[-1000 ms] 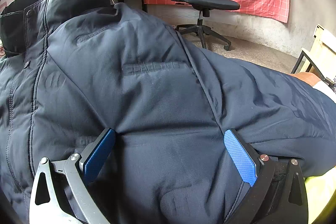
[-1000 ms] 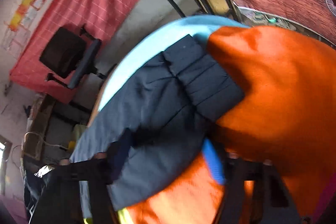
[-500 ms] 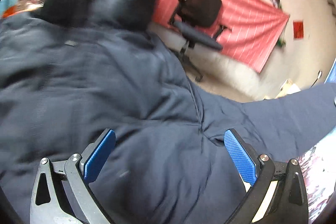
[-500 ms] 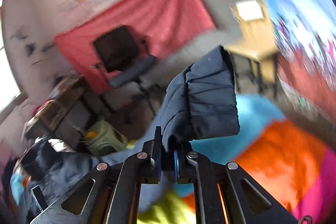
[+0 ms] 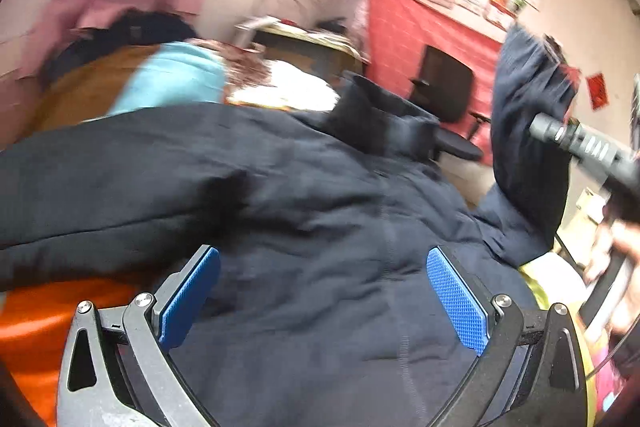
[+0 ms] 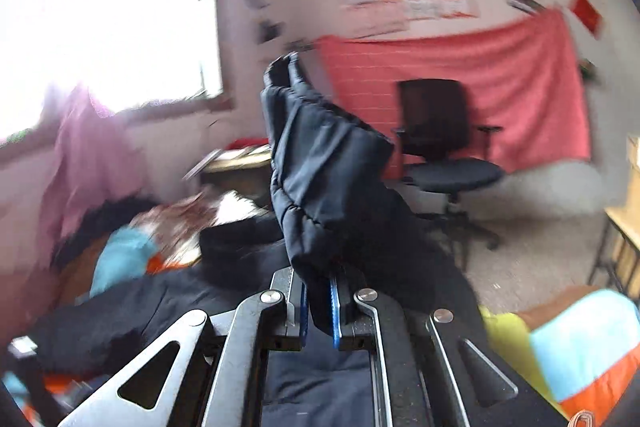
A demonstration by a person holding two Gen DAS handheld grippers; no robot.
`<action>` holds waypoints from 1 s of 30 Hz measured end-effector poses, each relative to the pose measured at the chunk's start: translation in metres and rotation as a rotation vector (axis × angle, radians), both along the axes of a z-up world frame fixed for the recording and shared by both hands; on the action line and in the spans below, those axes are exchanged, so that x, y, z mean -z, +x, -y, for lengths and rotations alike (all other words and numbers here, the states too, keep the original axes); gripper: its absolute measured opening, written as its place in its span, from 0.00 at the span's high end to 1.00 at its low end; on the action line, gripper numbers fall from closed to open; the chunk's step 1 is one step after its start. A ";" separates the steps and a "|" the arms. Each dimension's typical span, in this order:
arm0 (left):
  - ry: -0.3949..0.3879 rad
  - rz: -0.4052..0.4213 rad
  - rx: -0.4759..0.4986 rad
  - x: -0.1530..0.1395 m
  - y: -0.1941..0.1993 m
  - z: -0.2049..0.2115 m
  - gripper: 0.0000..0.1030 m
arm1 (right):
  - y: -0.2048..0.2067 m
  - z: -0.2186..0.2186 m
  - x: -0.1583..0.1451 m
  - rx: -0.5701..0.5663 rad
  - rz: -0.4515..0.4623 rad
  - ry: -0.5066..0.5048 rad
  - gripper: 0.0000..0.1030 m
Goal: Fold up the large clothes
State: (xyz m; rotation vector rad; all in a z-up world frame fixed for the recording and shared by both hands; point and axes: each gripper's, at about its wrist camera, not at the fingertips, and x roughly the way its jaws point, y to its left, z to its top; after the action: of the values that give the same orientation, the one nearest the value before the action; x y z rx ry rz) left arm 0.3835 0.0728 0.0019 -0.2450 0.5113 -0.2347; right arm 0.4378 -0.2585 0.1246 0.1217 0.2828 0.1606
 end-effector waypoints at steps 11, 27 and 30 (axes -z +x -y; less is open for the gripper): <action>-0.082 -0.050 -0.083 0.008 0.001 -0.056 0.02 | 0.041 -0.154 0.103 -0.227 -0.192 -0.181 0.92; -0.191 -0.124 -0.104 0.028 0.033 -0.057 0.02 | 0.041 -0.142 0.171 -0.510 -0.444 0.042 0.15; -0.178 -0.116 -0.089 0.028 0.046 -0.041 0.02 | 0.024 -0.123 0.155 -0.551 -0.415 -0.030 0.15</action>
State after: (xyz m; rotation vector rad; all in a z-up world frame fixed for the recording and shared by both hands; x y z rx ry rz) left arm 0.4290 0.1135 -0.0260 -0.4559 0.5938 -0.1798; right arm 0.4623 -0.1356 -0.0300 0.0435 0.7309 0.6815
